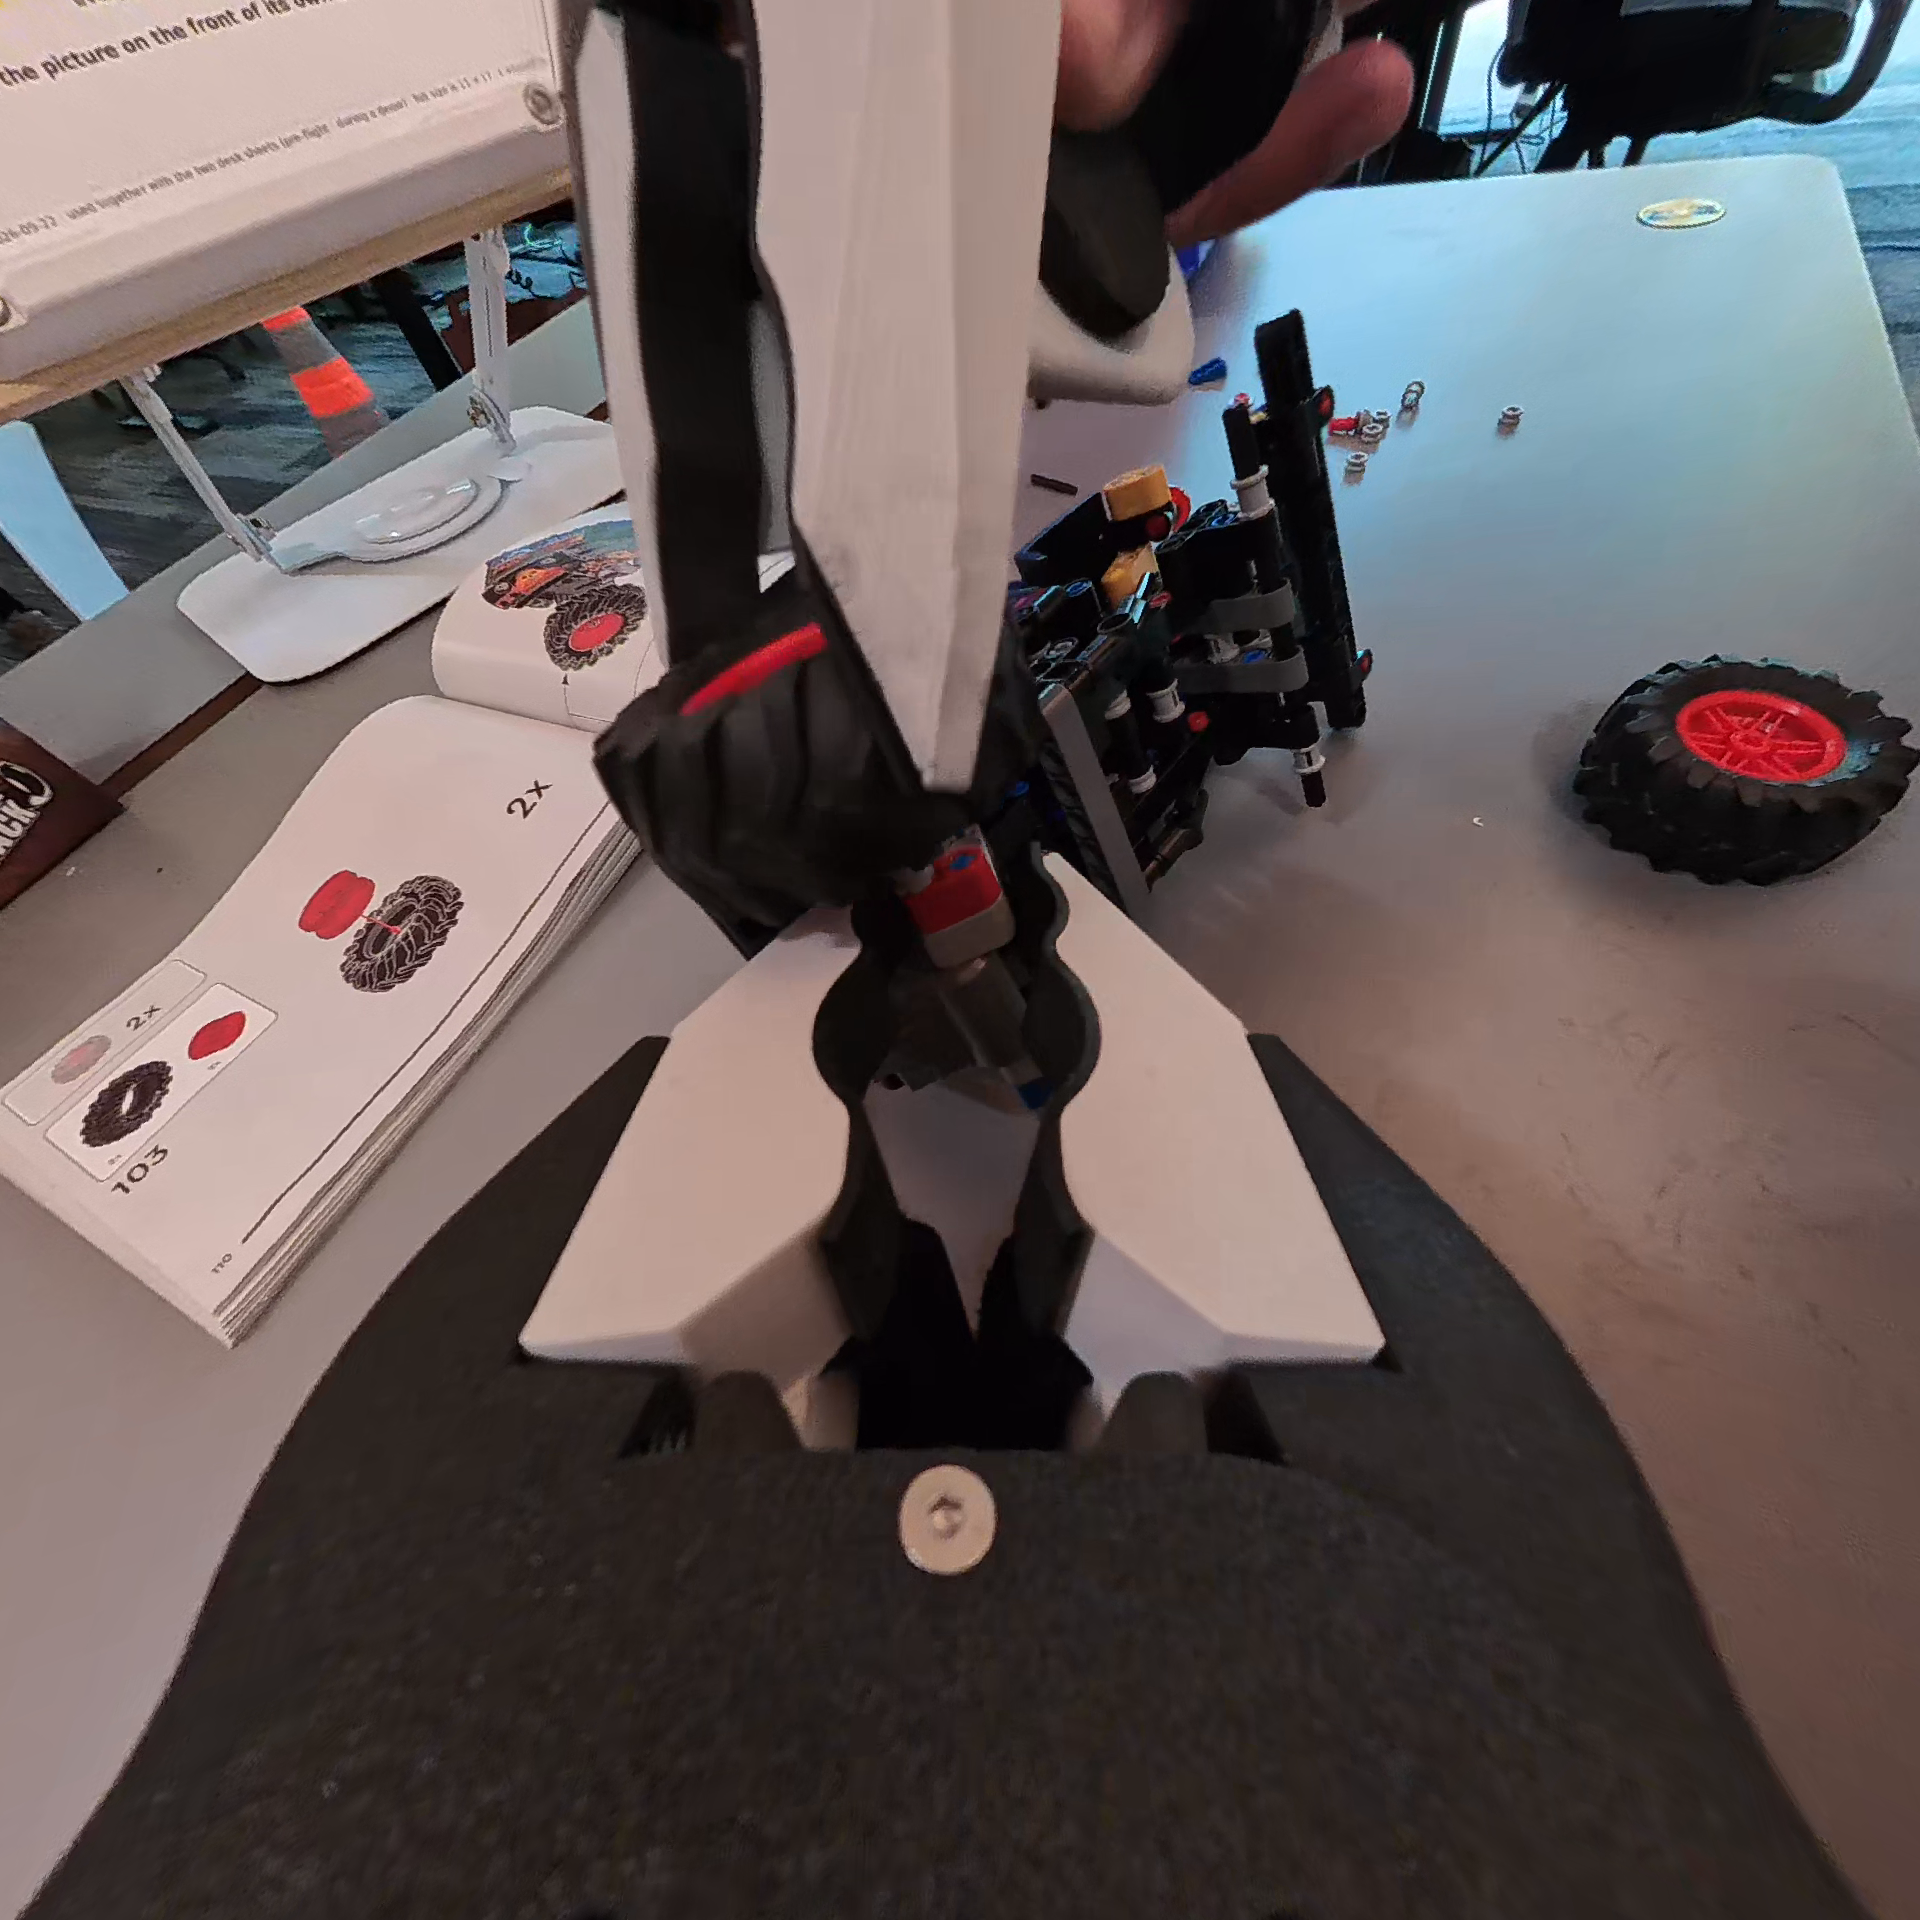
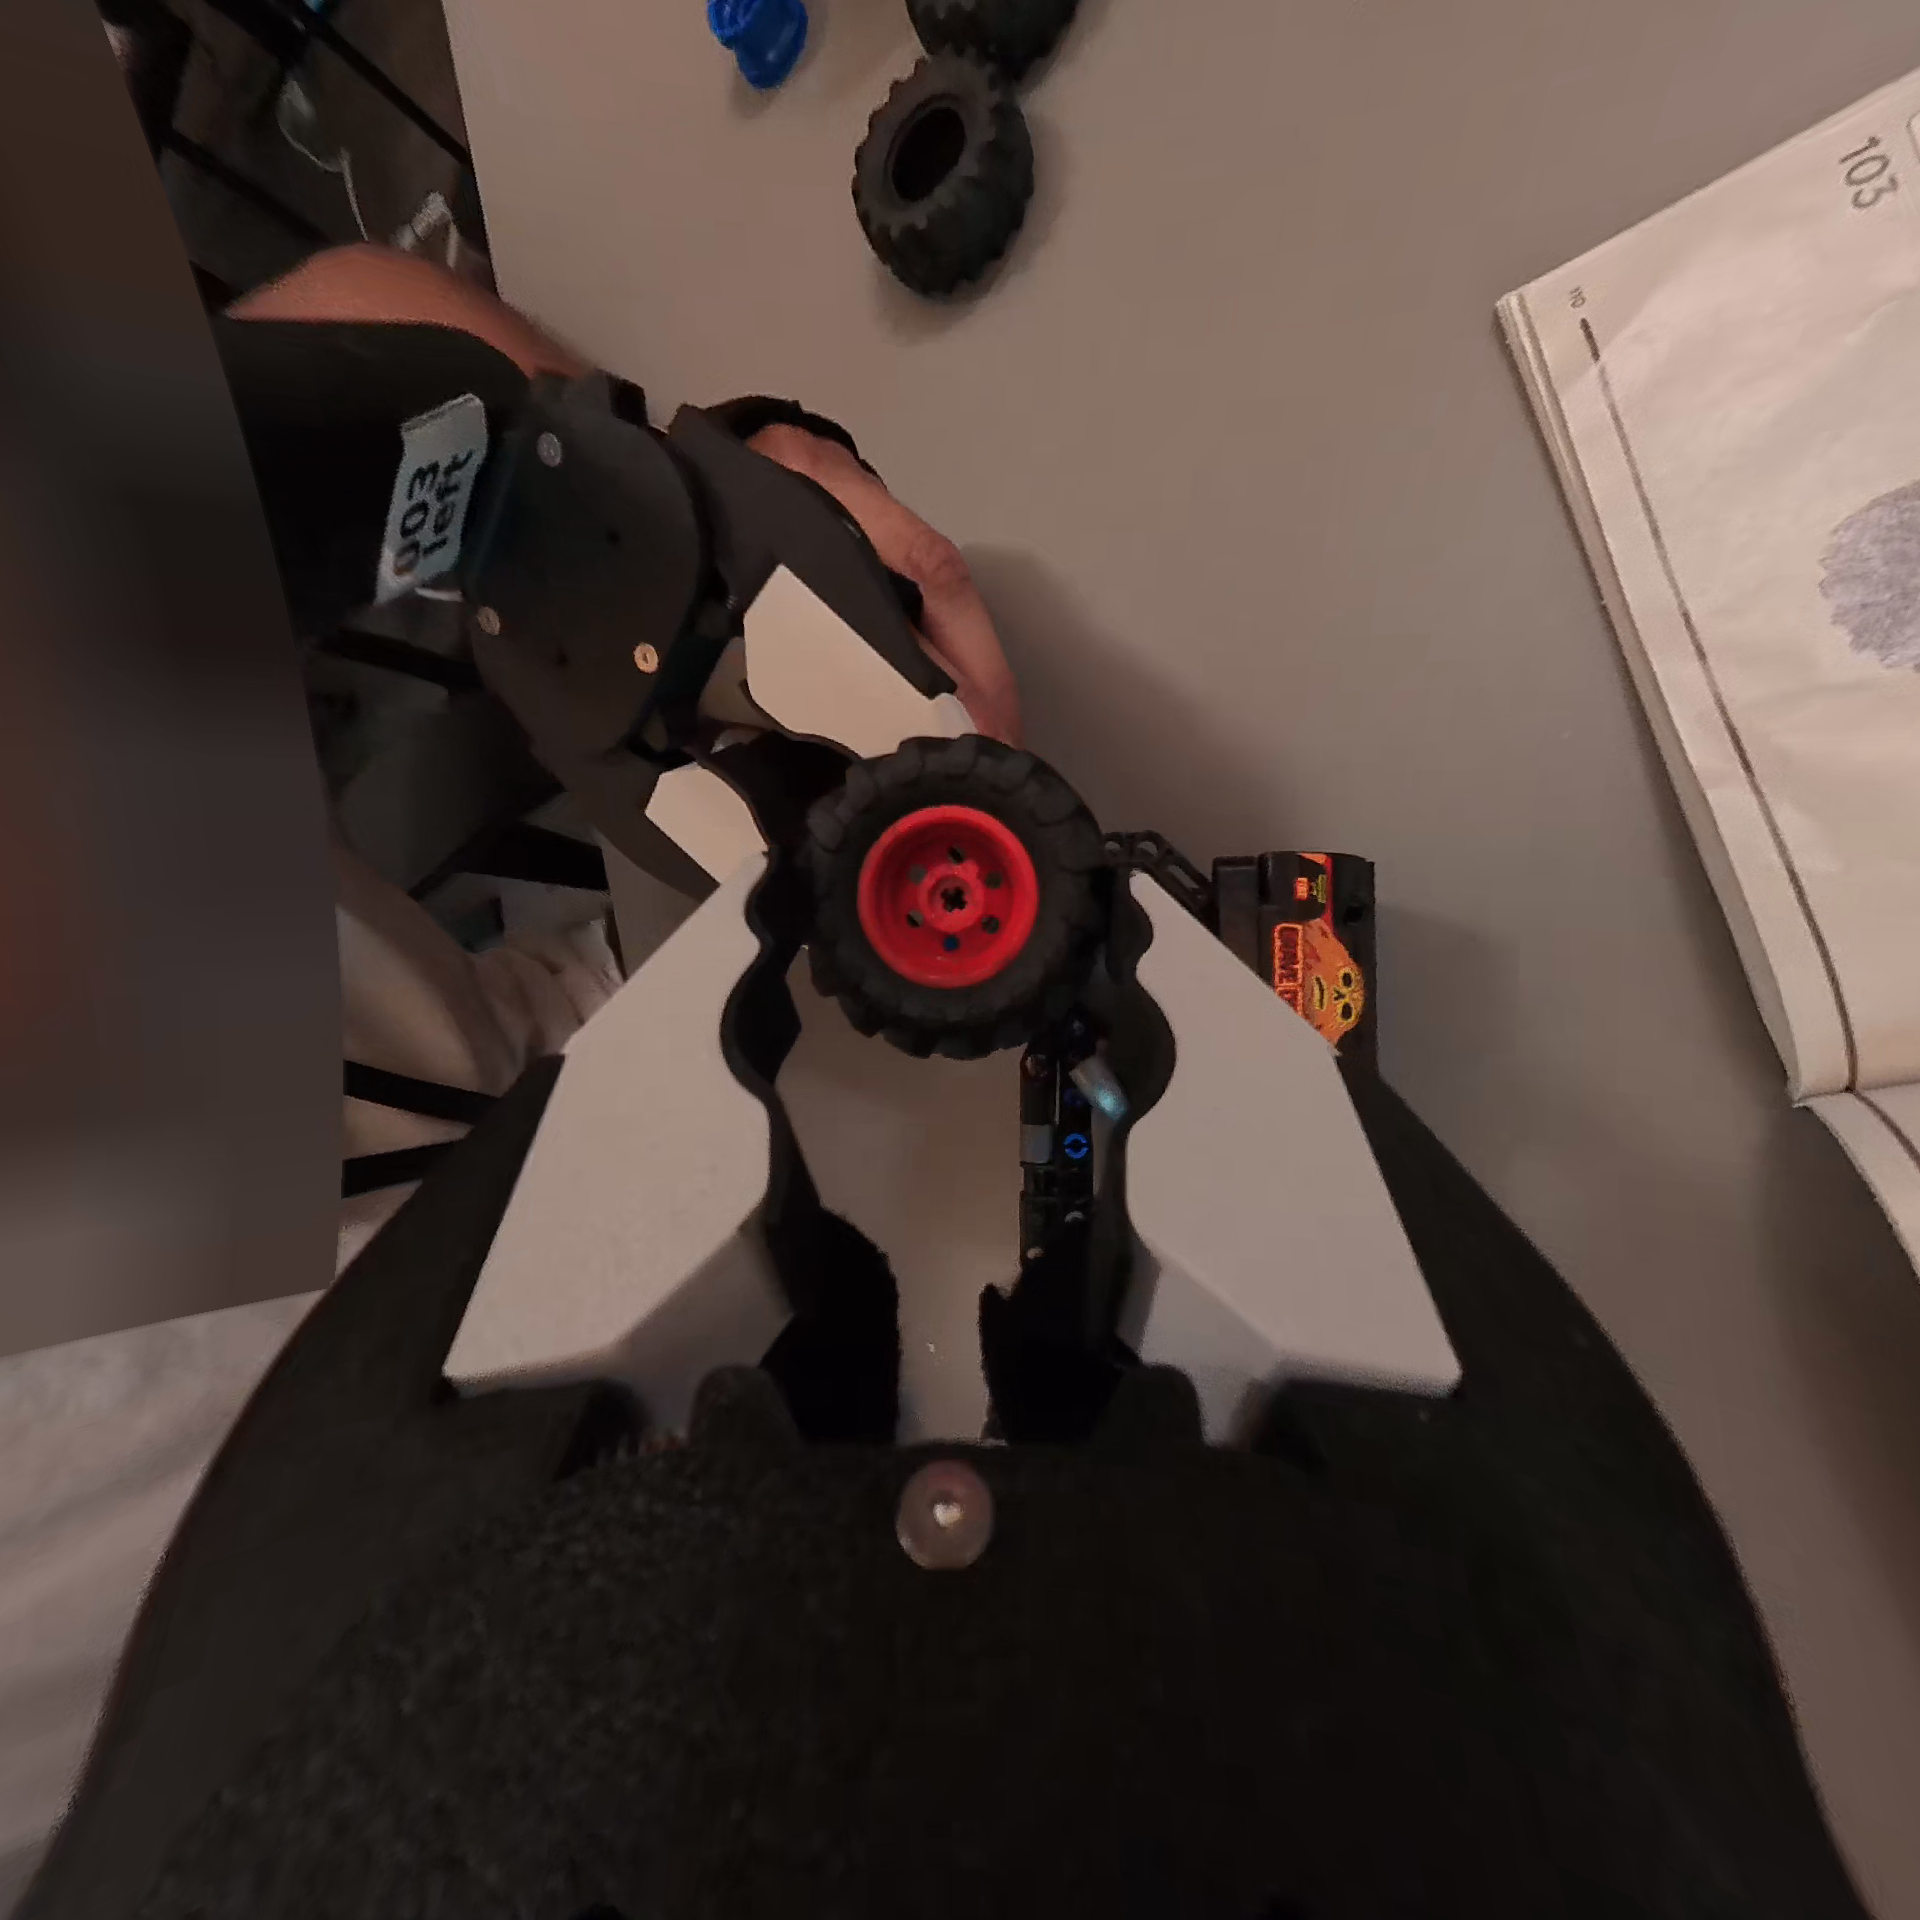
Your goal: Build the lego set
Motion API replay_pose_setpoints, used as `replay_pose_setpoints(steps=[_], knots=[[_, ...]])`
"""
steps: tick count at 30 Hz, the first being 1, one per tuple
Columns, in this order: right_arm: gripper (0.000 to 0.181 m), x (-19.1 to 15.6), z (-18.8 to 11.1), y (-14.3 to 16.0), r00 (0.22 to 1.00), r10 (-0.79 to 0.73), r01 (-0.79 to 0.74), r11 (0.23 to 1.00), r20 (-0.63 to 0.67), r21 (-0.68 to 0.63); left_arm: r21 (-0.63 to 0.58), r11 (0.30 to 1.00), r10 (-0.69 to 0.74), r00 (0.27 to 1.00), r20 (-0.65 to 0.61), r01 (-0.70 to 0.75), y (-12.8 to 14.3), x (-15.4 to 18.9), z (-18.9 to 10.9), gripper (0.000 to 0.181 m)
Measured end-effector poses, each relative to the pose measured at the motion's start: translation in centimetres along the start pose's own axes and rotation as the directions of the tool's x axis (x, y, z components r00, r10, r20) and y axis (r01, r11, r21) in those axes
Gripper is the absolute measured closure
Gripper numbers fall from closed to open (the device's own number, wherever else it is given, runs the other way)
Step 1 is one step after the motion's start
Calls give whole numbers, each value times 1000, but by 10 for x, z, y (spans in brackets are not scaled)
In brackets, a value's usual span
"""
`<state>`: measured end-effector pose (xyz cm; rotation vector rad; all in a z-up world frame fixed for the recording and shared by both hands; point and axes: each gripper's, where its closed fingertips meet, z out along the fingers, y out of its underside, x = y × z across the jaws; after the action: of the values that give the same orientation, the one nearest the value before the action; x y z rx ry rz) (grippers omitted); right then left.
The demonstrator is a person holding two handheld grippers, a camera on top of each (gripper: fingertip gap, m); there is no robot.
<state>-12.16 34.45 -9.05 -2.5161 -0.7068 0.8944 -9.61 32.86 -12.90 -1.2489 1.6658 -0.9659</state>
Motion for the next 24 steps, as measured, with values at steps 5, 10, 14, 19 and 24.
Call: replay_pose_setpoints(steps=[5, 10, 14, 19, 24], knots=[[122, -3, 3, 6, 989, -148, 146, 986, -16, -75, -11, 1000, 26, 1000, -15, -26, 2, 5, 1, 163], [122, -1, 3, 5, 990, -132, 129, 990, -41, -49, -17, 1000, 18, 1000, -7, -18, 2, 3, 2, 163], [122, 1, 3, 3, 991, -49, 43, 998, -128, -47, -13, 1000, 21, 1000, 13, -21, 2, 0, 1, 163], [121, 1, 5, 5, 982, -21, 5, 996, -186, -85, -16, 999, 31, 999, 26, -30, 2, 0, 2, 163], [107, -8, 2, -4, 961, -175, 178, 984, -215, -2, 20, 1000, 21, 999, 35, -22, -2, -2, -1, 164]])
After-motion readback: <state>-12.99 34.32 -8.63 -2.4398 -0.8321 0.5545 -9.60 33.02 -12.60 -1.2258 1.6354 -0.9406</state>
